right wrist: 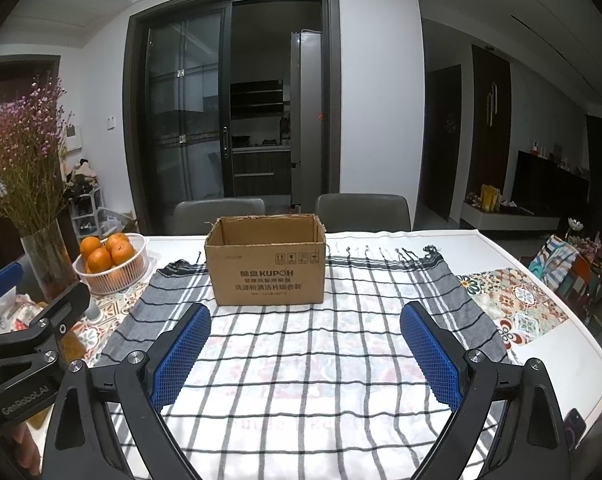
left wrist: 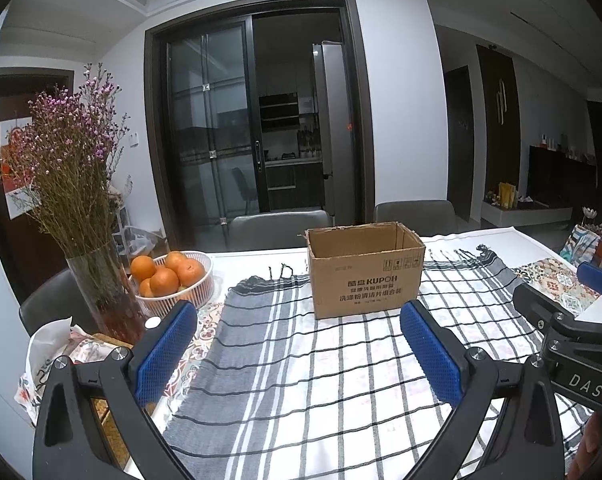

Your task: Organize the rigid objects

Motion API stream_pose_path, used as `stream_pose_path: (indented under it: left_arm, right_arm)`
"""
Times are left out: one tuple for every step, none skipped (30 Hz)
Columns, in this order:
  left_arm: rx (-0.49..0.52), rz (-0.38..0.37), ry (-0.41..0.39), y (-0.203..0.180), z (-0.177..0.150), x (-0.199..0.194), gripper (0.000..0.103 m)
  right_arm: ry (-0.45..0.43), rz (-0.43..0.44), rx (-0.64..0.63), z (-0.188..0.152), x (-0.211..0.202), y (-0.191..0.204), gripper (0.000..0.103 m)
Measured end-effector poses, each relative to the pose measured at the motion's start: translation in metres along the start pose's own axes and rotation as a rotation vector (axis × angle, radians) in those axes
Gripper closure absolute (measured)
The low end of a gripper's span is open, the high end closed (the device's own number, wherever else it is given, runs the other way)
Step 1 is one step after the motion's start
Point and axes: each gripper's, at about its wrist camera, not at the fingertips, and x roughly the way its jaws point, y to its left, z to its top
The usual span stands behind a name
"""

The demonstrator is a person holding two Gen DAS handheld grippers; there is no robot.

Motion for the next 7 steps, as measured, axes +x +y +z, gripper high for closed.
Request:
stream_pose_path:
  left_arm:
    - [-0.001, 0.0, -0.001, 0.0013, 0.0006, 0.0001, 0.0]
    - [-0.002, -0.001, -0.001, 0.0015, 0.0008, -0.0004, 0.0]
    - [-0.002, -0.001, -0.004, 0.0015, 0.0009, -0.0011, 0.0]
    - [-0.002, 0.0, -0.004, 0.0015, 0.001, -0.0014, 0.0]
    - [-0.002, 0.0, -0.005, 0.0016, 0.0011, -0.0018, 0.0]
    - [-0.002, 0.0, -0.007, 0.0016, 0.0012, -0.0021, 0.0]
    - [-0.003, 0.001, -0.005, 0.0015, 0.0015, -0.002, 0.0]
  right_arm:
    - [0.001, -0.001, -0.001, 0.0, 0.0001, 0.0, 0.007]
    - [0.001, 0.0, 0.0, 0.0, 0.0001, -0.0001, 0.007]
    - [0.001, 0.001, 0.0, -0.0001, 0.0, -0.0001, 0.006]
    - [0.001, 0.001, 0.0, -0.0002, -0.0003, 0.0001, 0.006]
    - [0.001, 0.001, 0.001, -0.0004, -0.0004, 0.0005, 0.007]
    - [0.001, 0.001, 0.001, -0.0005, -0.0005, 0.0006, 0.007]
    - [0.0, 0.001, 0.001, -0.0005, -0.0005, 0.0008, 0.006]
